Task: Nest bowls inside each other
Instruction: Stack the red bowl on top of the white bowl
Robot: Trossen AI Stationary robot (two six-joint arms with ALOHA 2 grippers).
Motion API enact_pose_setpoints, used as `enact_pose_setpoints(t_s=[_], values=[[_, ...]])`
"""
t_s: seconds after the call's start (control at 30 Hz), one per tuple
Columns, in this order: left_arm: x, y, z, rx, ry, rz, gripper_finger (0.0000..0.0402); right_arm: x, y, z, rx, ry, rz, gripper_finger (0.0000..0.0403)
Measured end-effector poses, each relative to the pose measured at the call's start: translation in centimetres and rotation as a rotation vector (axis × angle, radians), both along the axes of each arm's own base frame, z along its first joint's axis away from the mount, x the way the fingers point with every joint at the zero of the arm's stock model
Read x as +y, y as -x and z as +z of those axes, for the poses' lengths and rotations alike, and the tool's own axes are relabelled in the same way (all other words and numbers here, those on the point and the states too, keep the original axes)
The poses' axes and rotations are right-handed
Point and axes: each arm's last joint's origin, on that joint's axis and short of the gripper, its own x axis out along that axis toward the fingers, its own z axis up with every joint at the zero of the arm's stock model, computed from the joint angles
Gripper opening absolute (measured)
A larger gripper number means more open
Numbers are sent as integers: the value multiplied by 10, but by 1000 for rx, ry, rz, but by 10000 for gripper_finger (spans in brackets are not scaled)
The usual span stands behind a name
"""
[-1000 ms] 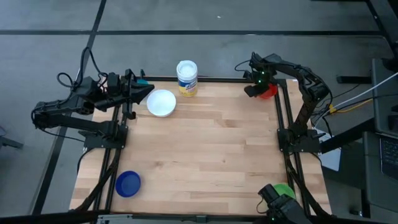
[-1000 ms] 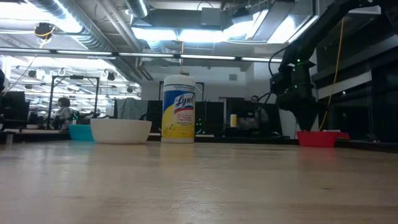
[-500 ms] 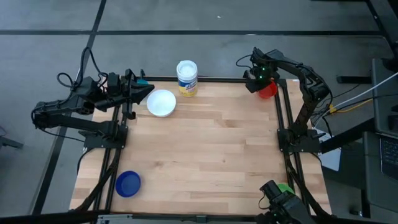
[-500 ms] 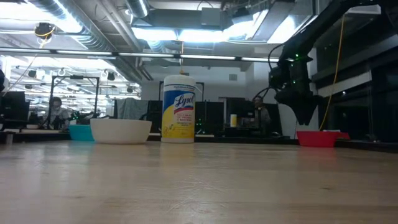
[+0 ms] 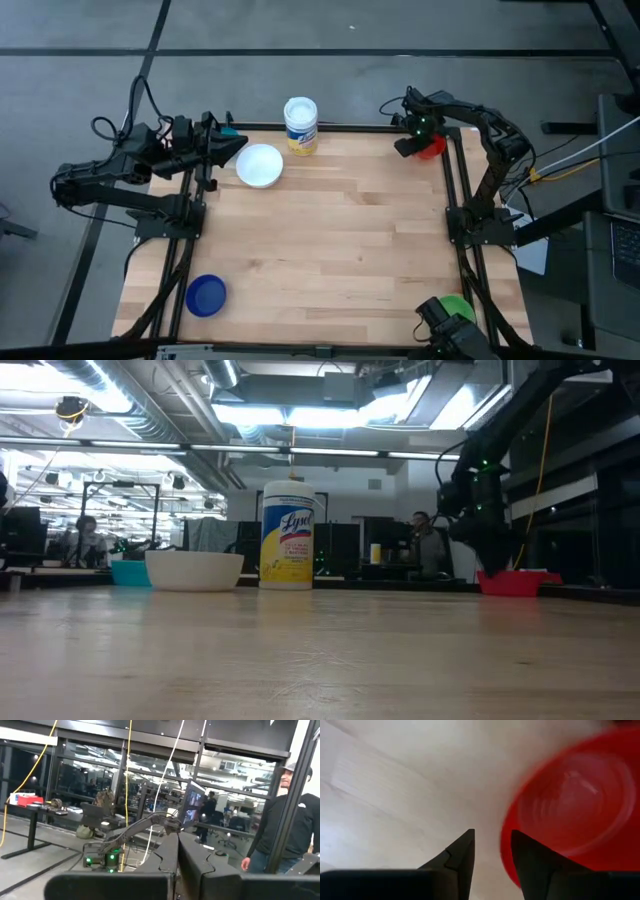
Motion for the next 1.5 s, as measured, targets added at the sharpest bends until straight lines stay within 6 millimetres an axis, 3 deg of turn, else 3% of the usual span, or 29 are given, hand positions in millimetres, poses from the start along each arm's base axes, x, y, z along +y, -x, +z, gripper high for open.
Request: enact_pose_setpoints(t_s=[0.1, 0.23, 0.47, 0.7, 0.9, 1.03, 1.2, 1.33, 1.5], values=[[0, 0, 0, -5, 23, 2, 3, 4, -3, -2, 35, 7, 15, 103], [1, 0, 0, -7, 30, 17, 3, 12, -11, -1, 16, -27, 52, 20], [0, 0, 0, -2, 7, -3, 2, 40, -48, 1, -26, -45, 161, 5], [-5, 10, -2, 39, -42, 25, 3, 113, -107, 27, -181, 1, 343, 3], [-6, 23, -11, 136, -23, 123, 2, 184, -133, 57, -324, 17, 438, 2], [-7, 24, -30, 328, 17, 165, 4, 219, -149, 97, -546, 97, 492, 1], [-10, 9, -52, 520, 82, 173, 18, 246, -159, 168, -922, 203, 574, 1], [-14, -6, -50, 515, 14, 120, 33, 261, -157, 217, -1306, 139, 680, 1], [-17, -15, -37, 408, -97, 58, 53, 278, -150, 258, -1689, -83, 820, 1]])
